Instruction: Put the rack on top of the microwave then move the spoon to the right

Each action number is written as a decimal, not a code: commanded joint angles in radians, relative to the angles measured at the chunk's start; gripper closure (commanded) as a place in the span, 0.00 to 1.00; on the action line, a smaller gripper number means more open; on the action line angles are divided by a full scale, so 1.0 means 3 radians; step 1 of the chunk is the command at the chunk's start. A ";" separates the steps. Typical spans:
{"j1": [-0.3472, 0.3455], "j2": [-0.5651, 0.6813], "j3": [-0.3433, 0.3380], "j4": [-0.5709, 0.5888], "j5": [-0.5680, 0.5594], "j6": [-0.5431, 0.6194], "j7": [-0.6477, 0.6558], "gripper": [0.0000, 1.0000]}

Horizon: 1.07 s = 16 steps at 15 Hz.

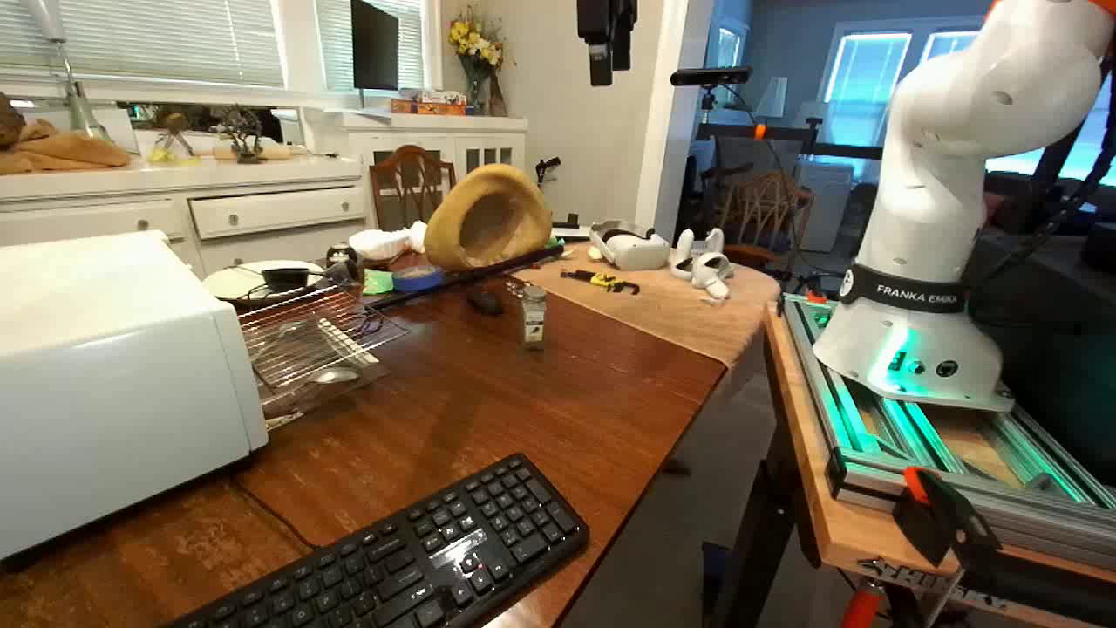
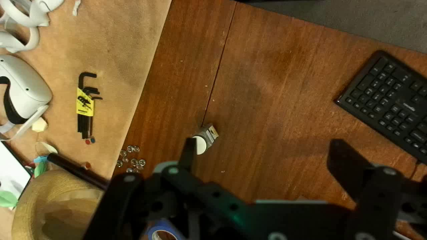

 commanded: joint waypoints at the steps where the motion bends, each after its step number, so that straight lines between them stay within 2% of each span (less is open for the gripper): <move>1: 0.0107 0.0017 -0.0091 0.0008 -0.0036 -0.0011 0.0035 0.00; 11: 0.0107 0.0017 -0.0091 0.0008 -0.0036 -0.0011 0.0035 0.00; 12: 0.0105 0.0029 -0.0117 -0.0005 -0.0035 0.0088 -0.0019 0.00; 14: 0.0095 0.0122 -0.0271 0.0011 -0.0096 0.0377 -0.0369 0.00; 16: 0.0089 0.0300 -0.0491 0.0097 -0.0113 0.0670 -0.0943 0.00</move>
